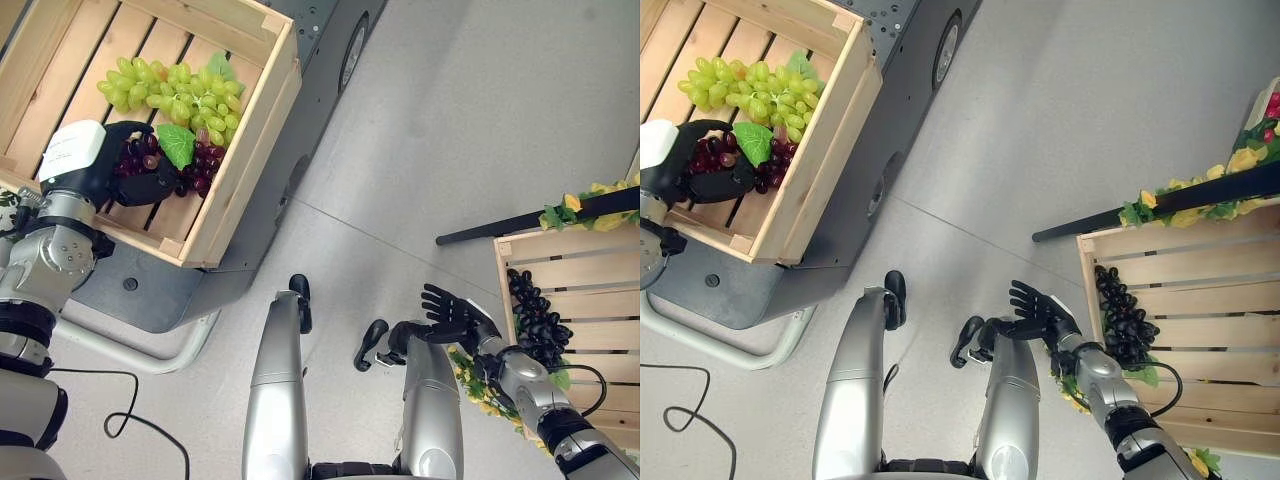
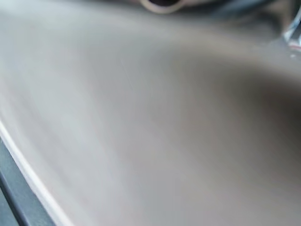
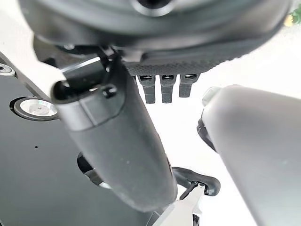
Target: Pick up the fruits from the basket on one side to the basket on the other side
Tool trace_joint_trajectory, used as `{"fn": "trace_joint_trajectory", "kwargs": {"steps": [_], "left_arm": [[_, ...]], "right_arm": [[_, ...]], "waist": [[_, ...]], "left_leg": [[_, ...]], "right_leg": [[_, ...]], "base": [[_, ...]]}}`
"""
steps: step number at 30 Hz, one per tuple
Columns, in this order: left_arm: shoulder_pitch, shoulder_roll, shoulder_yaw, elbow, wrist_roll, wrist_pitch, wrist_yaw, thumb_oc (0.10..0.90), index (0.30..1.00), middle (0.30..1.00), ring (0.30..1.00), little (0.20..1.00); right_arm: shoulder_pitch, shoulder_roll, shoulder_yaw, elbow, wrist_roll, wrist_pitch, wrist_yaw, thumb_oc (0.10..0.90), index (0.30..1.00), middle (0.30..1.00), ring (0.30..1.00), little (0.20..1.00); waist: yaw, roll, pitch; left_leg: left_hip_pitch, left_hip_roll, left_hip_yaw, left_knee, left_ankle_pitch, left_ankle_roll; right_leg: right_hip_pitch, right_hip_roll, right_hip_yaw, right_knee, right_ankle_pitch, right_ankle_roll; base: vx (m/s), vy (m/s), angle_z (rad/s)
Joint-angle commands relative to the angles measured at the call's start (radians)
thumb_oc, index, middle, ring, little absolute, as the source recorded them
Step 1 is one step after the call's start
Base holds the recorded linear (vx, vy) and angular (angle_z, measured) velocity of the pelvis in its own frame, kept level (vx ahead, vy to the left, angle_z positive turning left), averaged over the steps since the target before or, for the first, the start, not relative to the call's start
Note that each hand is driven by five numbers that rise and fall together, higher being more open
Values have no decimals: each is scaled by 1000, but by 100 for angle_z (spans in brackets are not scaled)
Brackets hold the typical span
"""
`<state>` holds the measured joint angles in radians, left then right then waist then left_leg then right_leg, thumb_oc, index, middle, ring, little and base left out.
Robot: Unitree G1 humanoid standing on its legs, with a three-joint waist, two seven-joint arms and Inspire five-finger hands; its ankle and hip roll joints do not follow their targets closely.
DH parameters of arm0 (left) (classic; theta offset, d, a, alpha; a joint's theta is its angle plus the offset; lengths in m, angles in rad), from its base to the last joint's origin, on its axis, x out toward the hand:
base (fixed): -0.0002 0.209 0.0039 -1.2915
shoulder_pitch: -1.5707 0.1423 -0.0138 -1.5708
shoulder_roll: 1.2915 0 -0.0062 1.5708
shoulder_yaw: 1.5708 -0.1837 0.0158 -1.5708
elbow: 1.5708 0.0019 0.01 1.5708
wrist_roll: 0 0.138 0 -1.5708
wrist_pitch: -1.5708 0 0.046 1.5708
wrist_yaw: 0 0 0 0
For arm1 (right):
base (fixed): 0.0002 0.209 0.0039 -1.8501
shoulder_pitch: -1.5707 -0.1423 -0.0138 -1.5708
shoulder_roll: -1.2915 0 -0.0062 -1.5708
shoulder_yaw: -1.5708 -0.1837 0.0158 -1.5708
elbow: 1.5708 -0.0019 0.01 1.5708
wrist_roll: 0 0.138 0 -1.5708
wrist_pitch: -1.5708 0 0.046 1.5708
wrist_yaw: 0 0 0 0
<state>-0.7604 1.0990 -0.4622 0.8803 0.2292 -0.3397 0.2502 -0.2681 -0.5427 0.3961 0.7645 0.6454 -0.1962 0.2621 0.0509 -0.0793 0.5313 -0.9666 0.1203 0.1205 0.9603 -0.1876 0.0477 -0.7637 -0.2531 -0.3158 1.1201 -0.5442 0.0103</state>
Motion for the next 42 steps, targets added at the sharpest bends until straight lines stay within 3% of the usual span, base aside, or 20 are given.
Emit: {"fn": "trace_joint_trajectory", "kwargs": {"steps": [1, 8, 13, 16, 25, 27, 37, 42], "left_arm": [[-86, -40, -109, 0, 192, 76, -44, 800, 900, 900, 900, 900], [-199, -30, -330, 79, 531, 275, -189, 800, 900, 900, 900, 900], [-237, -51, -408, 99, 616, 392, -230, 800, 900, 900, 900, 900], [-256, -65, -425, 108, 601, 411, -215, 800, 900, 900, 900, 900], [-260, -91, -430, 122, 519, 318, -181, 800, 900, 900, 900, 900], [-257, -95, -429, 125, 513, 302, -169, 402, 302, 302, 302, 302], [-254, -76, -405, 124, 434, 263, 18, 400, 300, 300, 300, 300], [-226, -69, -350, 108, 235, 254, 132, 400, 300, 300, 300, 300]], "right_arm": [[38, -44, -61, -64, 46, -27, -1, 800, 900, 900, 900, 900], [-1, -59, -31, -43, 64, -27, 4, 800, 900, 900, 900, 900], [-23, -55, -16, -9, 92, -40, 16, 800, 900, 900, 900, 900], [-30, -43, -12, 12, 101, -58, 23, 800, 900, 900, 900, 900], [-38, -24, -17, 22, 105, -54, 3, 800, 900, 900, 900, 900], [-42, -24, -17, 18, 102, -50, -4, 800, 900, 900, 900, 900], [-33, -24, -23, 24, 100, -61, 0, 800, 900, 900, 900, 900], [-21, -18, -27, 21, 102, -66, 3, 800, 900, 900, 900, 900]], "waist": [[-23, -10, -11], [-46, -15, -11], [-51, -25, -11], [-52, -31, -11], [-54, -30, -11], [-55, -28, -11], [-52, -16, -11], [-45, -7, -11]], "left_leg": [[154, -8, 68, -57, -162, 32], [146, 6, 80, -48, -163, 33], [137, 13, 78, -46, -166, 32], [132, 15, 75, -44, -169, 32], [137, 10, 77, -62, -161, 30], [136, 8, 78, -64, -159, 29], [152, 5, 85, -69, -159, 31], [173, 1, 85, -69, -161, 31]], "right_leg": [[-23, 22, -16, -101, 172, -26], [-35, 20, -13, -104, 184, -18], [-43, 21, -18, -107, 190, -11], [-45, 23, -18, -109, 193, -9], [-46, 27, -18, -118, 203, -4], [-49, 27, -15, -118, 204, -3], [-40, 24, -9, -117, 199, -5], [-23, 20, -6, -114, 192, -7]], "base": [[-22, 45, 3], [-15, 27, 1], [-19, -10, -7], [-4, -5, -2], [0, 0, 0], [0, 0, 0], [0, 0, 0], [0, 0, 0]]}}
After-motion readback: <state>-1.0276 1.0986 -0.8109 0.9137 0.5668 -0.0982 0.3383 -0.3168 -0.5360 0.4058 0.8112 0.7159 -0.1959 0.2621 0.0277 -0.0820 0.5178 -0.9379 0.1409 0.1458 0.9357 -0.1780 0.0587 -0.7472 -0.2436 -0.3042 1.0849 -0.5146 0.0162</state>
